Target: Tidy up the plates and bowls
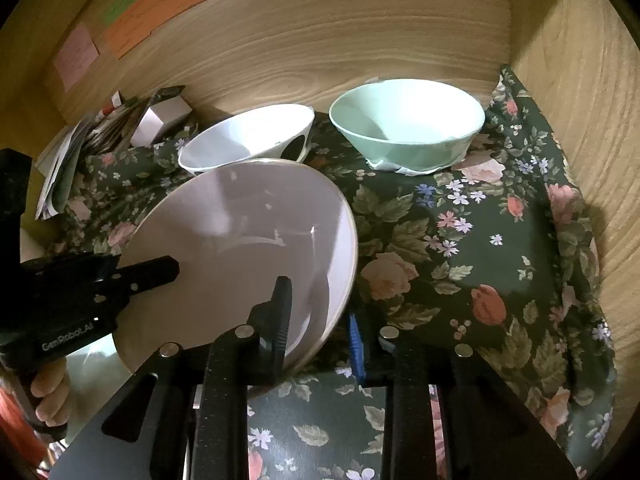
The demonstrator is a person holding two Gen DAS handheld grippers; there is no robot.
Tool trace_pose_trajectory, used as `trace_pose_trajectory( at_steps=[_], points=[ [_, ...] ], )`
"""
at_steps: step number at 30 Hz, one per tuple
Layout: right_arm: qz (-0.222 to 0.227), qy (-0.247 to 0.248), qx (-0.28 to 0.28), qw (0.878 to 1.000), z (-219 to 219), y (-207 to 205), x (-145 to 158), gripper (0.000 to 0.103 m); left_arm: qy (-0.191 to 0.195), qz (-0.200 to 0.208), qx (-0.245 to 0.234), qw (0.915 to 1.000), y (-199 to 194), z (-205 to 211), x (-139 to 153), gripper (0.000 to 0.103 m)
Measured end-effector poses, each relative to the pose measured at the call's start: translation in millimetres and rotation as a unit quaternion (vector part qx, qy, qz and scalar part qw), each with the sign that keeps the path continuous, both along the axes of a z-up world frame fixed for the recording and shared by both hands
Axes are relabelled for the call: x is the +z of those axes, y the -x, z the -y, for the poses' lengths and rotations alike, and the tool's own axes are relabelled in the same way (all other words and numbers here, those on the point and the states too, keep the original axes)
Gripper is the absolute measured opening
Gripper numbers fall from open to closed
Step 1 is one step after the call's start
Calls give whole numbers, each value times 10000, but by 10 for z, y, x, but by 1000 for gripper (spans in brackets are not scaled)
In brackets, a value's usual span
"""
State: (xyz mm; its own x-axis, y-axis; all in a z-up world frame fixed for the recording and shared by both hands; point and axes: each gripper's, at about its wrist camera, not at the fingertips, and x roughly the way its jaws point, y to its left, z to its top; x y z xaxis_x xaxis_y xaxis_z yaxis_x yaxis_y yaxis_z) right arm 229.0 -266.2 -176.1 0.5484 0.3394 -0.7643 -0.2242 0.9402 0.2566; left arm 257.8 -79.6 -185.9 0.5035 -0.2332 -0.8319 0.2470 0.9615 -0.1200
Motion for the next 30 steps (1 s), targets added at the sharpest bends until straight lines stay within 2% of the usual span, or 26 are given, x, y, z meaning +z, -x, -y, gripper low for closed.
trace_pose_trajectory(
  at_steps=[18,30],
  points=[
    [568,-13,66,9984,-139,400,473,23,303,559,209,9978,474,-231,461,22],
    [733,-118,314,9967,-464,679,584,23,318,786,515,9951,930,-557,608,22]
  ],
)
